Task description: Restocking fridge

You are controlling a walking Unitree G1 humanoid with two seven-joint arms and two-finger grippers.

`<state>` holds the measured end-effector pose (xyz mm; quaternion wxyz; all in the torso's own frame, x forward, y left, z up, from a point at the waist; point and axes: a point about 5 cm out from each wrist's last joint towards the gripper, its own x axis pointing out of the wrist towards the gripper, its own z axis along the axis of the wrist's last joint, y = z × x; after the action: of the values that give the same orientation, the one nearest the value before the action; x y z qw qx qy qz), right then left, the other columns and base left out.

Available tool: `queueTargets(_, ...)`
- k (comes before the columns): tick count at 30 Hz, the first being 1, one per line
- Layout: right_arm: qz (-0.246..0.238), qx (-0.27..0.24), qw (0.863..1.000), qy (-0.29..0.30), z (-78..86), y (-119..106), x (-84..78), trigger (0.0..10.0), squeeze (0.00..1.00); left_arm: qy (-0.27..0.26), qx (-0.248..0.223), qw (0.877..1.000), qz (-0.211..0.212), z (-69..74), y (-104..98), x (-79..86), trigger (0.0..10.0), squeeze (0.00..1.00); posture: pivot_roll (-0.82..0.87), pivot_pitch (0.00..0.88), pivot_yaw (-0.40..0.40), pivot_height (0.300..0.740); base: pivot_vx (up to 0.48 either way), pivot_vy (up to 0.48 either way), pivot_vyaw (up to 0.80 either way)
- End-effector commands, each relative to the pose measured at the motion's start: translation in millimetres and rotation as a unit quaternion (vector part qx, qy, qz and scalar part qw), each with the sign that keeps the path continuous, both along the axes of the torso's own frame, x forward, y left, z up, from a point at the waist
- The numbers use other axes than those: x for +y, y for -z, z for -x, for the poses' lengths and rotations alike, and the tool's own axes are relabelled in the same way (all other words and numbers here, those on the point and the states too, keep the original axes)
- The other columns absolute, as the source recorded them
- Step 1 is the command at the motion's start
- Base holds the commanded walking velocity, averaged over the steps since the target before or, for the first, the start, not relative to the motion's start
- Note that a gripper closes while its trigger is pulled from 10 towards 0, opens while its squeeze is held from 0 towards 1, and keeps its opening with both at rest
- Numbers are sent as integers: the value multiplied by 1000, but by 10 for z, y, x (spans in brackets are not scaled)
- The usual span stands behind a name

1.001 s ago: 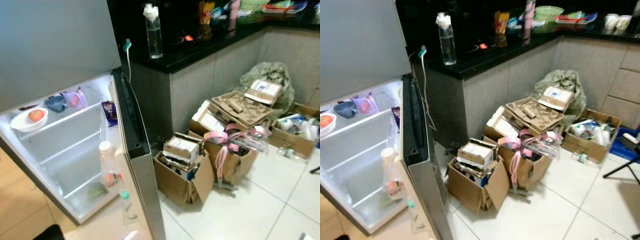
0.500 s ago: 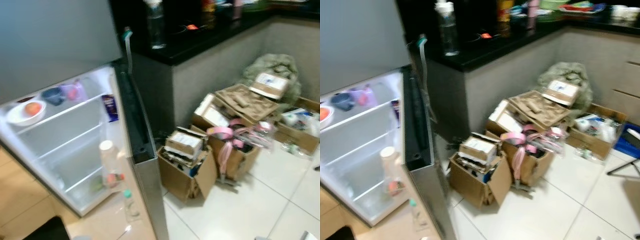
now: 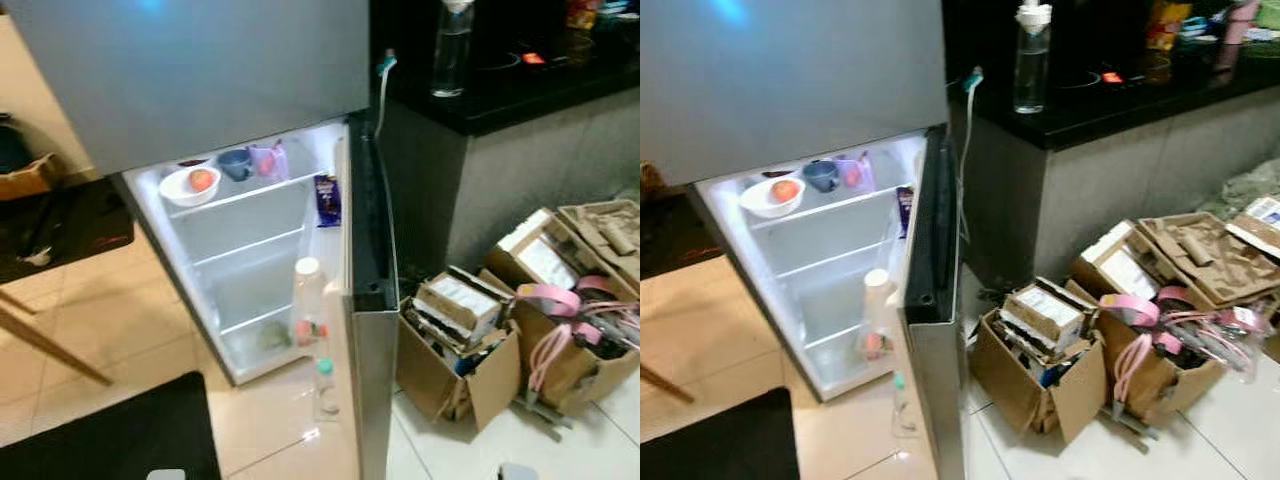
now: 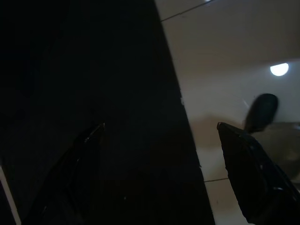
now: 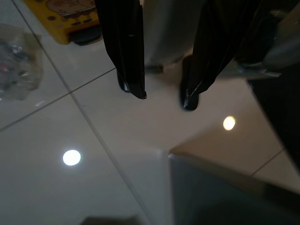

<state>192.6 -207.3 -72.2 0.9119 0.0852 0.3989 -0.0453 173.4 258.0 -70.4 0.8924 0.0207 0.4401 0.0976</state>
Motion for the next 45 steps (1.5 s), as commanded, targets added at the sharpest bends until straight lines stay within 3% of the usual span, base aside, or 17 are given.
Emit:
queueTargets(1,-3,12,1000,8,69,37,-7,10000,0,1,12,1000,-3,84,34,15,10000,0,-52,150,90,721,0,0,800)
queueTargets(11,-2,6,1000,14,62,29,-17,10000,0,4,13,1000,-2,53,24,14,10000,0,-58,137,93,721,0,0,800)
queueTargets(13,-4,2,999,39,59,21,-54,10000,0,0,11,1000,3,50,22,15,10000,0,-58,135,93,721,0,0,0)
queueTargets(25,1,8,999,33,67,25,-67,10000,0,-7,8,1000,13,25,14,11,10000,0,-65,121,89,721,0,0,0)
queueTargets(35,2,7,999,33,59,20,-74,10000,0,-18,0,1000,19,-38,0,-37,10000,0,-69,119,86,721,0,-480,0)
queueTargets(45,-1,6,999,33,38,14,-60,10000,0,-33,-4,999,17,-52,-18,-5,10000,0,-66,130,91,721,0,0,0)
